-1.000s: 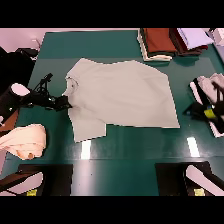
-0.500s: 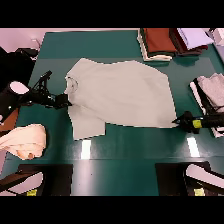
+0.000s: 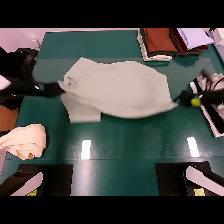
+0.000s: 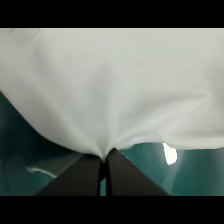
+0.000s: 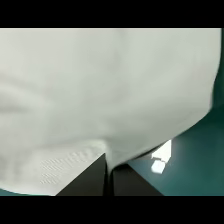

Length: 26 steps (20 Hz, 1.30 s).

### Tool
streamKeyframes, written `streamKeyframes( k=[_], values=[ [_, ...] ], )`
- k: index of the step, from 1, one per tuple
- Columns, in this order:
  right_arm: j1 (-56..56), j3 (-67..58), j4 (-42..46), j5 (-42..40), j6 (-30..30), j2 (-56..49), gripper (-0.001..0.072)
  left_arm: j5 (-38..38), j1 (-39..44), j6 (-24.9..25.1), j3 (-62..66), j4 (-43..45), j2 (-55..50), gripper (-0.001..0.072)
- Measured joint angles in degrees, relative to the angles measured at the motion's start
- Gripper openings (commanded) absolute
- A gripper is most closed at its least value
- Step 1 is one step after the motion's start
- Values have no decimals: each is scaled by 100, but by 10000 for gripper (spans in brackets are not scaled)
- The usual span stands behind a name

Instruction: Fold the shirts.

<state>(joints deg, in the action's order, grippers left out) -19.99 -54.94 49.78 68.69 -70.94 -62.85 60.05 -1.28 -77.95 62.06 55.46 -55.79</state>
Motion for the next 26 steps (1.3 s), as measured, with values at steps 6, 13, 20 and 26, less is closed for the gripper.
streamKeyframes(
  k=[6,13,20,26],
  values=[
    [50,-2828,-33,-35,9,1255,17,-15,-9,-103,2931,321,1047,25],
    [-984,-5322,-26,374,-284,1690,16,-55,-9,-518,5313,1021,1241,23],
    [-695,-5399,98,1226,-625,682,16,686,-2,-688,4426,1257,315,26],
    [682,-3845,1637,1292,-807,-940,16,831,17,-708,2763,1054,-1311,26]
  ],
)
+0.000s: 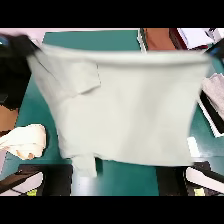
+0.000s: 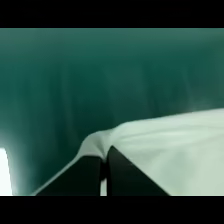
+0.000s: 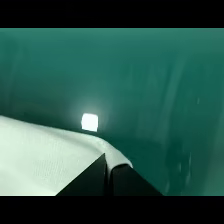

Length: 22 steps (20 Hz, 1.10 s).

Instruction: Fold the shirts.

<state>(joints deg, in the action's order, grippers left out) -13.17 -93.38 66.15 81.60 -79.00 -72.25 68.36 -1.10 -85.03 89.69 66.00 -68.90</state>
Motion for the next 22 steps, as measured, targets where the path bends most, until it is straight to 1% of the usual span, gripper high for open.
streamKeyframes(
  k=[2,4,7,9,10,13,15,19,20,21,22],
  values=[
    [258,251,271,-240,-83,-671,16,-205,20,2,-317,-46,-660,25],
    [409,201,374,-448,-153,-1325,16,-520,20,31,-372,-70,-1320,25],
    [525,-343,400,-664,-232,-2085,16,-828,24,72,-55,-76,-2011,26],
    [553,-765,404,-693,-258,-2385,16,-859,26,94,197,0,-2256,26],
    [566,-935,413,-660,-258,-2479,16,-811,17,111,310,66,-2332,27],
    [590,-1043,514,-424,-199,-2511,16,-236,-26,184,470,286,-2452,26],
    [632,-780,608,-361,-157,-2374,16,181,-39,221,385,448,-2498,27],
    [723,142,713,-496,-111,-2028,17,481,-52,247,-153,520,-2524,29],
    [741,385,715,-570,-105,-1956,31,501,-52,251,-326,551,-2531,153],
    [750,605,715,-660,-105,-1878,224,549,-52,258,-472,557,-2533,548],
    [750,769,717,-750,-107,-1803,453,570,-52,258,-599,566,-2533,595]
  ],
)
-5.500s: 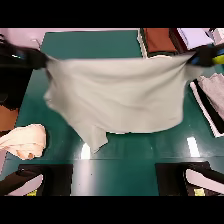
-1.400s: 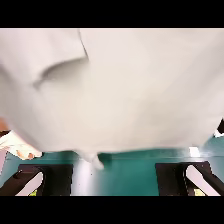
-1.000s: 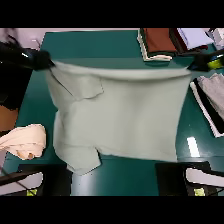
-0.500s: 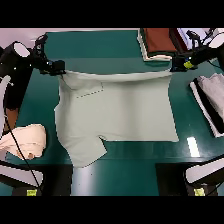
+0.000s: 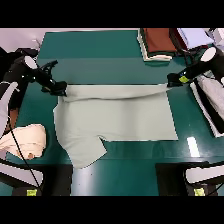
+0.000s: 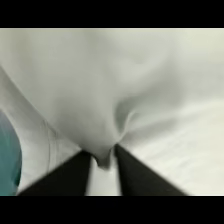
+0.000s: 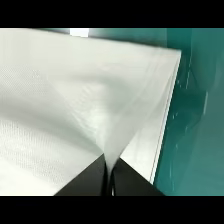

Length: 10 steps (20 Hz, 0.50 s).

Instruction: Fold the shirts.

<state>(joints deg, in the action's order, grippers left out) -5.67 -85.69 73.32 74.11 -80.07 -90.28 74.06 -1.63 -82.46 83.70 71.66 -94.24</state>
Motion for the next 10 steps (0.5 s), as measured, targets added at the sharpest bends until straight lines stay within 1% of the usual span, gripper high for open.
streamKeyframes(
  k=[1,5,7,10],
  values=[
    [-2,131,0,-74,-2,63,462,11,-4,-20,-90,4,2,537],
    [-74,400,-44,-157,-33,481,460,269,-11,-98,-330,26,363,539],
    [-129,450,-170,11,-35,802,460,310,-11,-157,-713,72,881,539],
    [-157,483,-262,256,-13,1261,460,280,-11,-310,-1875,199,1976,538]
  ],
)
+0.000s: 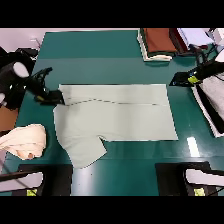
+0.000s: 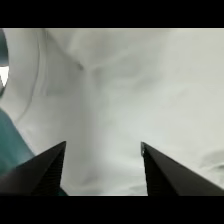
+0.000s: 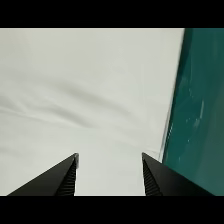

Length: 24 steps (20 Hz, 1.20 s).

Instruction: Fold the shirts.

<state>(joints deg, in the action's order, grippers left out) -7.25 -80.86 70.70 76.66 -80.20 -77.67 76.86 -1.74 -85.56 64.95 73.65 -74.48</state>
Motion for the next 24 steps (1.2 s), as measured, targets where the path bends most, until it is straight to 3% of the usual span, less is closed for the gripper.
streamKeyframes(
  k=[7,15,17,18,24],
  values=[
    [144,20,-57,138,35,573,452,37,0,-533,-2894,-24,2227,539],
    [306,20,-68,162,37,651,451,-544,0,-601,-4162,-1292,2723,534],
    [306,20,-68,225,37,667,451,-702,0,-518,-4247,-1567,2741,104],
    [291,20,-68,280,37,673,452,-739,0,-466,-4271,-1650,2750,26],
    [-459,1062,-37,719,136,1097,459,-538,0,-37,-4120,-1904,2761,25]
  ],
)
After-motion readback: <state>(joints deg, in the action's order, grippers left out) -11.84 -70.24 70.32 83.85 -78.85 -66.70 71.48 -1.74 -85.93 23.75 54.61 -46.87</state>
